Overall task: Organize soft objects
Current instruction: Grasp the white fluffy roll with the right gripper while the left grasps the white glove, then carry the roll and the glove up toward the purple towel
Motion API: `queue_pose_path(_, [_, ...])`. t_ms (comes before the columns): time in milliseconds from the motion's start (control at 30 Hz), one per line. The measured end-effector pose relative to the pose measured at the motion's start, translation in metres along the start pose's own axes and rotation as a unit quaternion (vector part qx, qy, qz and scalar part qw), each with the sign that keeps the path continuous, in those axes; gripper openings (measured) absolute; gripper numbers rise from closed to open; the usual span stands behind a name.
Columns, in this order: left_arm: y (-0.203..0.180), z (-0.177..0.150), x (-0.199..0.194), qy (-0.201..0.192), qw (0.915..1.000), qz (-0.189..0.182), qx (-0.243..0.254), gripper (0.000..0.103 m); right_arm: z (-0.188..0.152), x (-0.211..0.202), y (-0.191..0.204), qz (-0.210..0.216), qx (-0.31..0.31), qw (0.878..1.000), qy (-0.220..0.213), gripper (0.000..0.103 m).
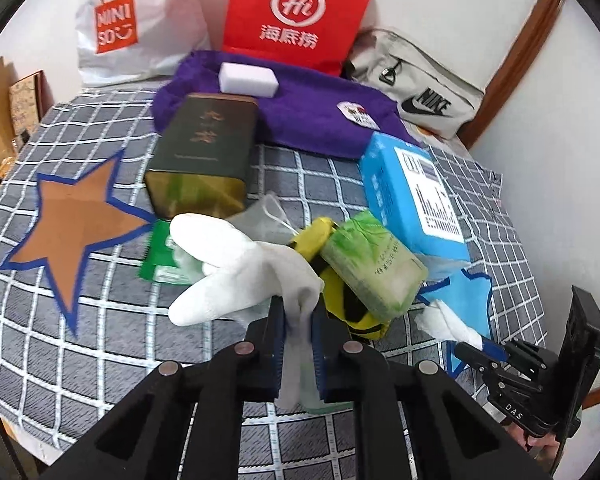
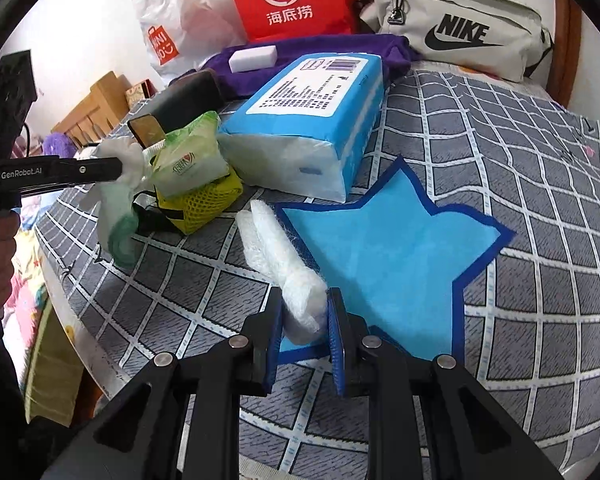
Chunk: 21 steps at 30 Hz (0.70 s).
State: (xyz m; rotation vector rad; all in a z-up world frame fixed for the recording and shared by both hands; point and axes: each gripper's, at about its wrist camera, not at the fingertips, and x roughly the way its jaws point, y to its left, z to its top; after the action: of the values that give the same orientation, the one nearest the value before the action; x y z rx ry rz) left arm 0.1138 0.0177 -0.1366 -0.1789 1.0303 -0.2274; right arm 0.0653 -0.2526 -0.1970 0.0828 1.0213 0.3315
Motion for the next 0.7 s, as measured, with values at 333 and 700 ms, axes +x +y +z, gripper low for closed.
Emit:
queue_pose_path(333, [0.007,0.008,-0.024,-0.026,0.9994,0.004,-0.022,0.012,0.011,-0.028,0.006,0.001,0.003,1.000,-0.026,0.021])
queue_pose_path(700, [0.010,0.027,-0.051,-0.059,0.9978,0.000,-0.032,0.012,0.040,-0.061,0.012,0.006,-0.001,0.998,-0.057,0.021])
